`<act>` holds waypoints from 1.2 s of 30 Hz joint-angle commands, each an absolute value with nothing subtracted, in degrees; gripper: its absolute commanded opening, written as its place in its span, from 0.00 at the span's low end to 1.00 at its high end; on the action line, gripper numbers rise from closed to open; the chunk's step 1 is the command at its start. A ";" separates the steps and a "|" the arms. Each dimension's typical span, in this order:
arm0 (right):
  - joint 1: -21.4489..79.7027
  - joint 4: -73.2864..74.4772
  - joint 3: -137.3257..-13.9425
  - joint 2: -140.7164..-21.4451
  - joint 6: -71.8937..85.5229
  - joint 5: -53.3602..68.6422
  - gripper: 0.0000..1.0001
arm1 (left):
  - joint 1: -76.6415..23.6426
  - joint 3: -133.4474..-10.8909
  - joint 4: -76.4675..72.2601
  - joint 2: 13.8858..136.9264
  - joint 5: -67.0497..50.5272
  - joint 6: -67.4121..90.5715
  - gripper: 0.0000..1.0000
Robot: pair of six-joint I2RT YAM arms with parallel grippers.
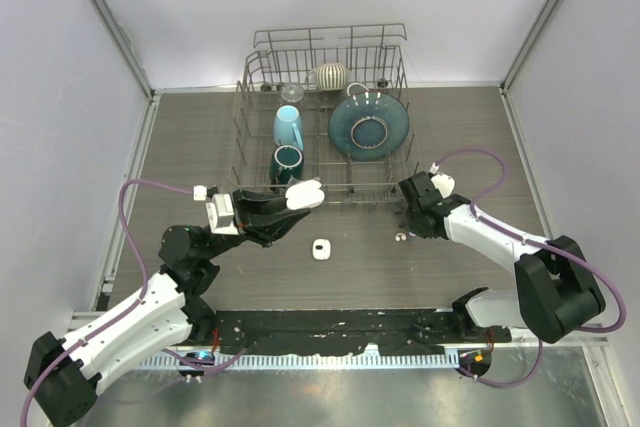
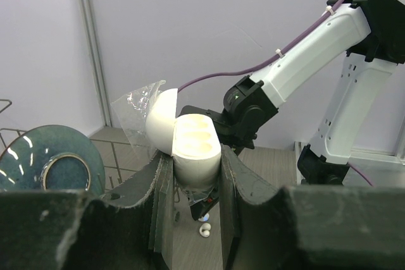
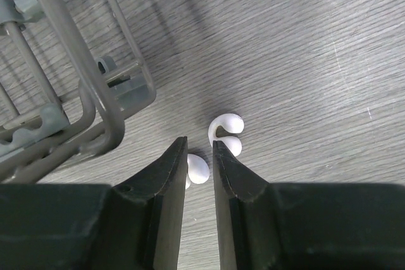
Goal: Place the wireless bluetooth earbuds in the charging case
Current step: Pick up the earbud from the center of the board.
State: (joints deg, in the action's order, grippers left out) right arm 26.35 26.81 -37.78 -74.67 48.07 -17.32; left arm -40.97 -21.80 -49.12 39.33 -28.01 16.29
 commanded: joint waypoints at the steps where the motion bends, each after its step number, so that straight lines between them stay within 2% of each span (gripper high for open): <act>1: 25.84 23.99 -37.18 -75.67 46.85 -19.34 0.29 | -41.13 -22.06 -52.82 39.46 -27.42 16.70 0.00; 26: 25.31 29.09 -32.78 -70.40 47.90 -22.41 0.28 | -41.13 -21.71 -53.53 39.64 -27.25 17.23 0.00; 35: 25.40 29.53 -32.61 -70.14 47.55 -22.06 0.20 | -41.13 -21.53 -53.70 39.73 -27.25 17.40 0.00; 36: 25.40 29.62 -32.69 -70.14 47.37 -22.06 0.12 | -41.13 -21.45 -53.79 39.64 -27.25 17.40 0.00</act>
